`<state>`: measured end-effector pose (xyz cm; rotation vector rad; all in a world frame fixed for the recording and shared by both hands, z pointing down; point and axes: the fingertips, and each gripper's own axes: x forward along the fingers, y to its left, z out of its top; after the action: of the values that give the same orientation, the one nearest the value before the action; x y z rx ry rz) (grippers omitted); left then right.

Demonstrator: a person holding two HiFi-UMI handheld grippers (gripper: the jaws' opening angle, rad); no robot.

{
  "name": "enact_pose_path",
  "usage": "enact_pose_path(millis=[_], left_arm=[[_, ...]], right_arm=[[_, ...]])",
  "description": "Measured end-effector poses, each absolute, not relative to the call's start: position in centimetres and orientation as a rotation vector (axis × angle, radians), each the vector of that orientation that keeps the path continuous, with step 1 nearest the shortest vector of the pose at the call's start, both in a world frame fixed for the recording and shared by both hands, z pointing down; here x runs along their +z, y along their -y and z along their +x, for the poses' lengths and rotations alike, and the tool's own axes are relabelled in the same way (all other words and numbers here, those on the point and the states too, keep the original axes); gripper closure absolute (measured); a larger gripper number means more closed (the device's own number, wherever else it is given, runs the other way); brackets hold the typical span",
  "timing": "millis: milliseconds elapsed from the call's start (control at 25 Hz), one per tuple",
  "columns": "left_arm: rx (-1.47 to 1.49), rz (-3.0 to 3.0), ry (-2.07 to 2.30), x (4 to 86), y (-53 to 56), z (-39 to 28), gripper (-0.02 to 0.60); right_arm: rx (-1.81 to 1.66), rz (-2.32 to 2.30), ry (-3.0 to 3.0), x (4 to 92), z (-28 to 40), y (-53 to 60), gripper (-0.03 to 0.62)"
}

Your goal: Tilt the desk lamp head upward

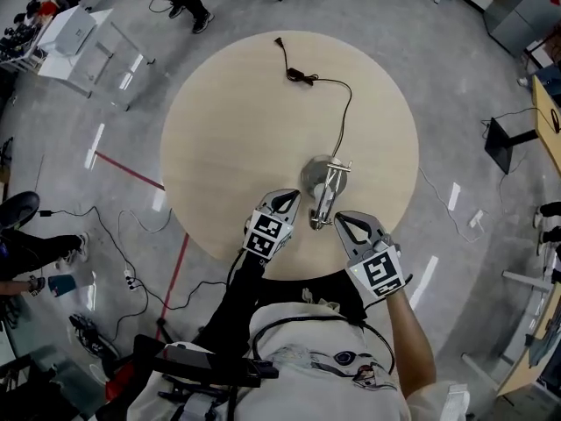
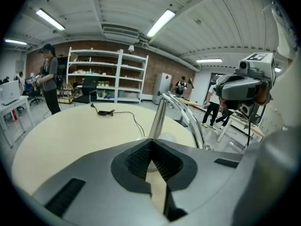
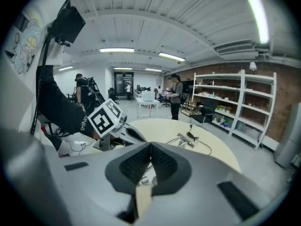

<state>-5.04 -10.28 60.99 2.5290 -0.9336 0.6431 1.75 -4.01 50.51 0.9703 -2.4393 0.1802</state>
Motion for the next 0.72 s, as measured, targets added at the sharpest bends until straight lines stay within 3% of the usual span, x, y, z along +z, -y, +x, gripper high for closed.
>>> enact_pose_path(millis=[400,560,720], left_arm=[[0.831,2.500,0.832,68.2,13.4,-3.6,0.591],[0.936,2.464,0.764,71.0,14.2,-3.2,0.591],[1.003,2.457,0.693,72.8,14.6,-1.9,0.591]], right_arm=[[0.016,0.720,2.402,53.1,1.7,5.0,0.591],[-0.204,0.569,2.329,53.3,1.3,5.2,0.589],[-0.471,0.311,2.181,54.5,1.6,4.7,0.529]])
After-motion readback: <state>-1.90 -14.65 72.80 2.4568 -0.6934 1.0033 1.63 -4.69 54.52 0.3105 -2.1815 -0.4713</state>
